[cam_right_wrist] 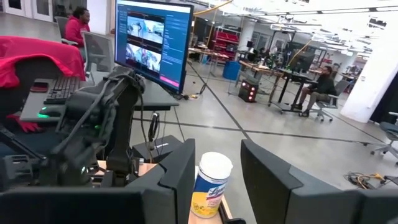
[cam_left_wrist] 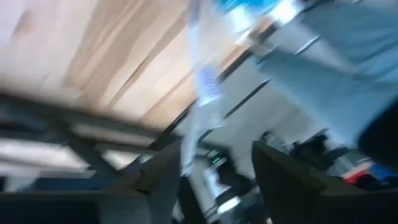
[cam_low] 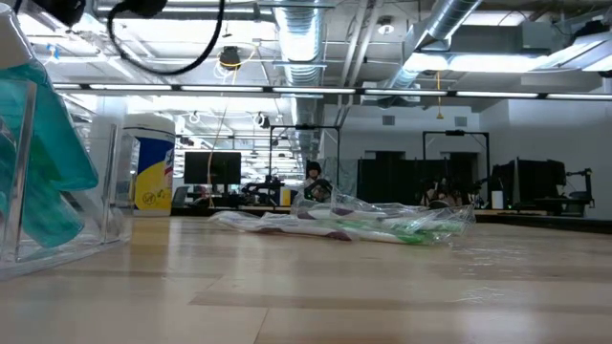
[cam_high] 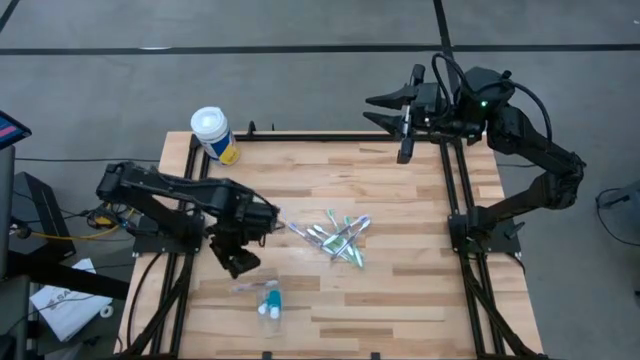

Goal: Pick & Place toothbrushing station
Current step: Put the purple toothbrush into the transparent organizer

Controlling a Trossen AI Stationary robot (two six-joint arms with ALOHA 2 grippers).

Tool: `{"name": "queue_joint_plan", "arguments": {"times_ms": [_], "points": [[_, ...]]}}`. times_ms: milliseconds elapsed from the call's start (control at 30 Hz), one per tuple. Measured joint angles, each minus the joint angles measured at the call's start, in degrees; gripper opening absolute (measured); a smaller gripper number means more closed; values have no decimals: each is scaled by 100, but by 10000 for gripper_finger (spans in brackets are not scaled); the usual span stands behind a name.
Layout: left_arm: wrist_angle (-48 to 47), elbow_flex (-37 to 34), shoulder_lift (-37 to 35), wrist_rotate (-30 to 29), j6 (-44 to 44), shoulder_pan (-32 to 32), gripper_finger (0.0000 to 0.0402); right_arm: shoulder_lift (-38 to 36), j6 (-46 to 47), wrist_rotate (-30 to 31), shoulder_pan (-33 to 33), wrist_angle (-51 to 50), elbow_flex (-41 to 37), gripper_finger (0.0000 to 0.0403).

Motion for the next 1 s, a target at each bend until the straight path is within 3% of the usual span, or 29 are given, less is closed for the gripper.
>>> {"name": "queue_joint_plan", "arguments": {"times_ms": [200,400,533,600,800,1000], "points": [[1492,0,-634,-326,-558,380,236,0,-2,-6,-140,27,0,119],[3073,7,-1271,-2127,-190,965,232,-44,15,-6,-270,111,-2,119],[3569,5,-1278,-3423,1418,1376,219,-97,212,-8,-309,238,4,119],[3770,11,-1159,-3686,2448,1536,214,-98,352,-8,-309,236,0,119],[3753,-15,-350,-3852,4837,1941,211,-116,791,-8,-307,236,0,119],[3876,-20,641,-3692,5993,1997,211,-118,1244,-2,-307,232,0,119]]}}
